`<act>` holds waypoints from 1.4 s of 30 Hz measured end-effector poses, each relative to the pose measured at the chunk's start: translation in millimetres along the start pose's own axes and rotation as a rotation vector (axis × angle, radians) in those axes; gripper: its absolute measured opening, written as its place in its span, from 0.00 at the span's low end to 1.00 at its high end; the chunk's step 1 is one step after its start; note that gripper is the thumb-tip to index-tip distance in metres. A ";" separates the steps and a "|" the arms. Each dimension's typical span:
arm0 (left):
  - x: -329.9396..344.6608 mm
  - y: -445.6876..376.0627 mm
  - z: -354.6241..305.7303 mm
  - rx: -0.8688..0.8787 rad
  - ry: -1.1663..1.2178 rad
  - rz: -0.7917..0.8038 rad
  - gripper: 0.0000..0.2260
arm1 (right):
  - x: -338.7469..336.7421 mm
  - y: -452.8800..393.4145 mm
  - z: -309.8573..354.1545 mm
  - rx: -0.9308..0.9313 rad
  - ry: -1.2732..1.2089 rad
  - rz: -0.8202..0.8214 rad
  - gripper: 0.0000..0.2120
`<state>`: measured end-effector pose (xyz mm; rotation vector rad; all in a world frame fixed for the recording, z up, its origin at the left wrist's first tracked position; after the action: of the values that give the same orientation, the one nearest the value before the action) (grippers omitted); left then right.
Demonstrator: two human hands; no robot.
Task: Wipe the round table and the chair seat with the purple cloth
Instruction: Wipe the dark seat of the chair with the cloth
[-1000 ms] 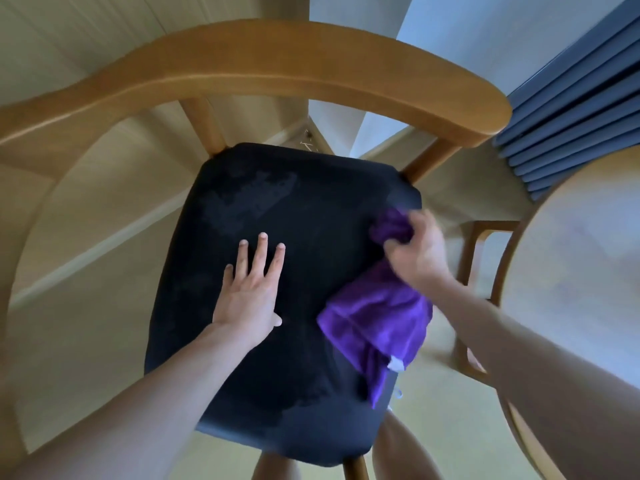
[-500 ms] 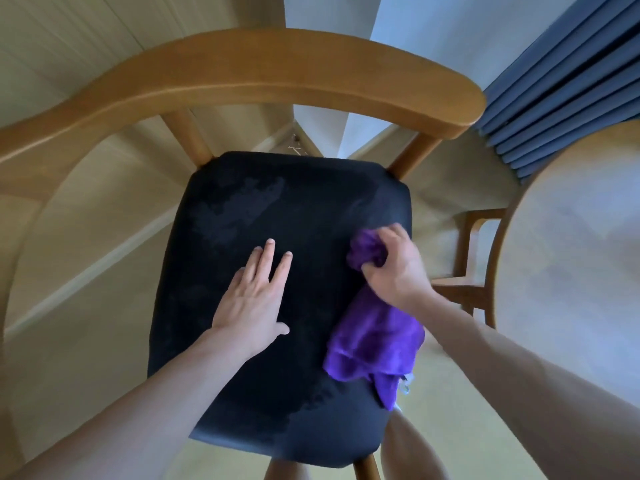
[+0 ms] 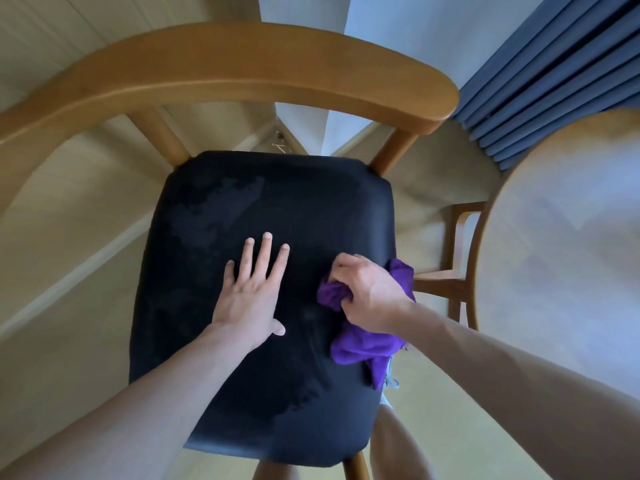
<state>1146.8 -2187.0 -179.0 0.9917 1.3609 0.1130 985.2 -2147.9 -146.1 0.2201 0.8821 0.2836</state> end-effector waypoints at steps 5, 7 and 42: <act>2.3 -0.3 -3.3 0.011 -0.027 0.001 0.67 | -92.1 -22.7 -70.7 0.415 -0.255 -0.617 0.11; 2.0 0.0 -3.6 0.017 -0.032 0.004 0.67 | -93.0 -39.6 -87.0 0.525 -0.227 -0.595 0.10; 25.1 43.0 -13.4 0.084 -0.022 0.105 0.55 | -58.5 -20.0 -36.0 0.397 -0.081 -0.274 0.20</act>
<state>1162.1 -2138.9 -168.9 1.1321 1.3022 0.1239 924.8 -2183.6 -132.0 0.4699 0.8707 -0.1585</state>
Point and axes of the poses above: each hand's wrist, its own y-axis away from the middle knuckle, its own x-axis out of the palm, z = x × y, the point moved 9 cm from there along -y, towards the middle knuckle, and after that the axes turned 3 degrees about y, right-handed, at the moved point
